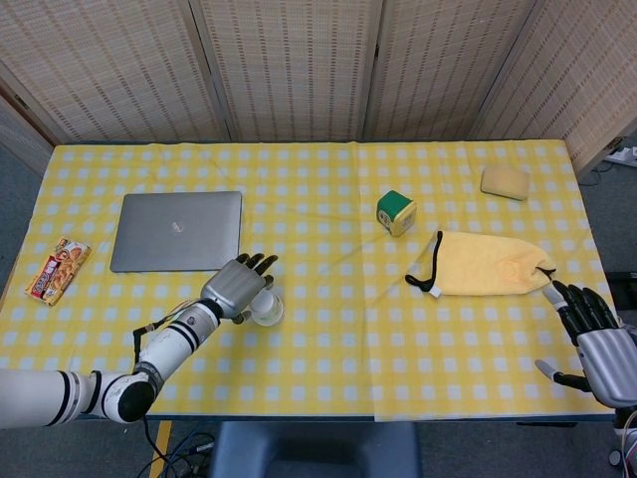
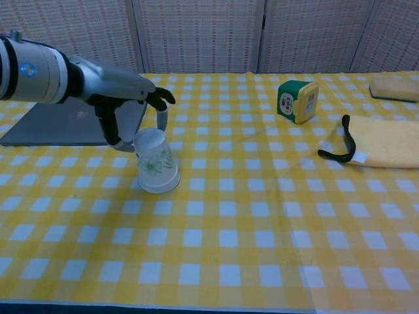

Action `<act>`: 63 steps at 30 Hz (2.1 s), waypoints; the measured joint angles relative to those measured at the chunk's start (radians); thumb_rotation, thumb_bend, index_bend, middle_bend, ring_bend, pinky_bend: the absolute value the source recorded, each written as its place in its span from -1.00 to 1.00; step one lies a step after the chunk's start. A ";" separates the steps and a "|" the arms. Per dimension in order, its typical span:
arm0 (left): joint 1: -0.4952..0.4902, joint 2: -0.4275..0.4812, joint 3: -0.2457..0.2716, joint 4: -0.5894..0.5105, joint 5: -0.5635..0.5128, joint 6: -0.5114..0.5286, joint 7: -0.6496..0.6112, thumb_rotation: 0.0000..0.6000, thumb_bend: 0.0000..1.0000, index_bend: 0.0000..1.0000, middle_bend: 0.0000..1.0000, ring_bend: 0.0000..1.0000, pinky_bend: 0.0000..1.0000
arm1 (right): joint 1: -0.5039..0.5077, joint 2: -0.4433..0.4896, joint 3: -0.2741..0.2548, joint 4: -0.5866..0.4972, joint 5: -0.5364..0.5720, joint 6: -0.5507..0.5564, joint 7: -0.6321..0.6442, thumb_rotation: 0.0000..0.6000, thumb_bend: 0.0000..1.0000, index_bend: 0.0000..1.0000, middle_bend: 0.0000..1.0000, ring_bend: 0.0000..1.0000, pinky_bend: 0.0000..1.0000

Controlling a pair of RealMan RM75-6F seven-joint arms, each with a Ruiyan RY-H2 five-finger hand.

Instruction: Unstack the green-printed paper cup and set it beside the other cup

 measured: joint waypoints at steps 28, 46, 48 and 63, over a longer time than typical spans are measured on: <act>-0.021 0.090 -0.007 -0.150 -0.019 0.102 0.031 1.00 -0.36 -0.26 -1.00 -1.00 -0.67 | -0.003 0.000 -0.003 0.005 -0.013 0.013 0.008 1.00 -0.70 -1.00 -1.00 -1.00 -1.00; 0.002 0.321 -0.004 -0.402 -0.077 0.251 0.100 1.00 -0.36 -0.26 -1.00 -1.00 -0.67 | -0.009 -0.008 -0.010 -0.001 -0.028 0.023 -0.021 1.00 -0.70 -1.00 -1.00 -1.00 -1.00; 0.023 0.336 0.002 -0.404 -0.057 0.250 0.084 1.00 -0.36 -0.26 -1.00 -1.00 -0.67 | -0.009 -0.010 -0.011 -0.004 -0.029 0.023 -0.030 1.00 -0.70 -1.00 -1.00 -1.00 -1.00; 0.215 0.309 0.045 -0.222 0.159 0.159 -0.138 1.00 -0.36 -0.25 -1.00 -1.00 -0.67 | -0.004 -0.021 -0.007 -0.016 -0.012 0.000 -0.068 1.00 -0.70 -1.00 -1.00 -1.00 -1.00</act>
